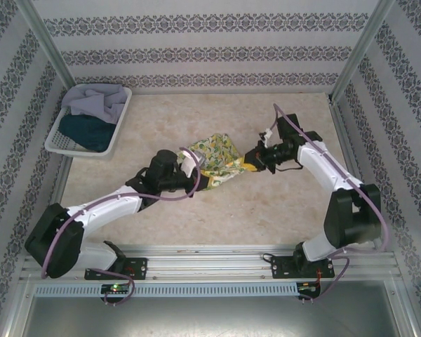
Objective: Fold and stack the skirts
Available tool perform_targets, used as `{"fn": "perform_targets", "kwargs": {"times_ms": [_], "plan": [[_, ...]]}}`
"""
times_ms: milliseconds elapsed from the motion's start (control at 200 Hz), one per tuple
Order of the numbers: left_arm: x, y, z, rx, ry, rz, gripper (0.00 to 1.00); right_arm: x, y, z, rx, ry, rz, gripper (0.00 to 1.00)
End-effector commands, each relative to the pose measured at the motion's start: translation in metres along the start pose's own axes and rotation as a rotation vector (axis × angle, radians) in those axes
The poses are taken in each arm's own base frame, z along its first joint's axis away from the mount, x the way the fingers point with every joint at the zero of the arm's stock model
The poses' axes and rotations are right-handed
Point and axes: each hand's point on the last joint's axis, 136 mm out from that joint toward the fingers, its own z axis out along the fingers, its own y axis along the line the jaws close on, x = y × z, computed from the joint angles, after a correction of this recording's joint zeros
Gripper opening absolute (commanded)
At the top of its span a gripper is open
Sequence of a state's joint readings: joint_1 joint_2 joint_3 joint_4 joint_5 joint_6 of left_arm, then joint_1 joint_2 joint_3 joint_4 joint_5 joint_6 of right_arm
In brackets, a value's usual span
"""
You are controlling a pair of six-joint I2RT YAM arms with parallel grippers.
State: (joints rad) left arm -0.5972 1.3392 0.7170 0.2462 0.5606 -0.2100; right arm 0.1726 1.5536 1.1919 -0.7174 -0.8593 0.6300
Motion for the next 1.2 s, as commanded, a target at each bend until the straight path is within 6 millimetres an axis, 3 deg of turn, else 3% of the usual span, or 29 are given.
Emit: {"fn": "perform_targets", "kwargs": {"times_ms": [0, 120, 345, 515, 754, 964, 1044, 1194], "plan": [[-0.026, 0.033, -0.008, 0.011, -0.103, -0.246, 0.00, -0.046, 0.024, 0.004, -0.033, -0.082, -0.024, 0.00], [-0.033, 0.064, -0.011, 0.045, -0.164, -0.375, 0.00, -0.072, 0.033, 0.020, -0.027, -0.061, -0.028, 0.00], [-0.027, 0.114, 0.006, 0.019, -0.105, -0.497, 0.00, -0.127, 0.058, 0.050, -0.092, -0.105, -0.029, 0.03], [-0.047, 0.128, 0.000, -0.002, -0.136, -0.485, 0.00, -0.157, 0.079, 0.054, -0.145, -0.148, -0.040, 0.02], [-0.068, 0.106, -0.027, -0.025, -0.163, -0.464, 0.00, -0.146, 0.084, 0.031, -0.146, -0.187, -0.065, 0.02], [-0.075, 0.095, -0.038, -0.031, -0.144, -0.454, 0.00, -0.143, 0.109, 0.018, -0.176, -0.210, -0.112, 0.03], [-0.075, 0.088, -0.039, -0.011, -0.141, -0.468, 0.00, -0.133, 0.100, 0.019, -0.152, -0.196, -0.103, 0.02], [-0.056, 0.063, -0.039, 0.015, -0.107, -0.491, 0.00, -0.100, 0.061, 0.013, -0.081, -0.193, -0.055, 0.00]]}}
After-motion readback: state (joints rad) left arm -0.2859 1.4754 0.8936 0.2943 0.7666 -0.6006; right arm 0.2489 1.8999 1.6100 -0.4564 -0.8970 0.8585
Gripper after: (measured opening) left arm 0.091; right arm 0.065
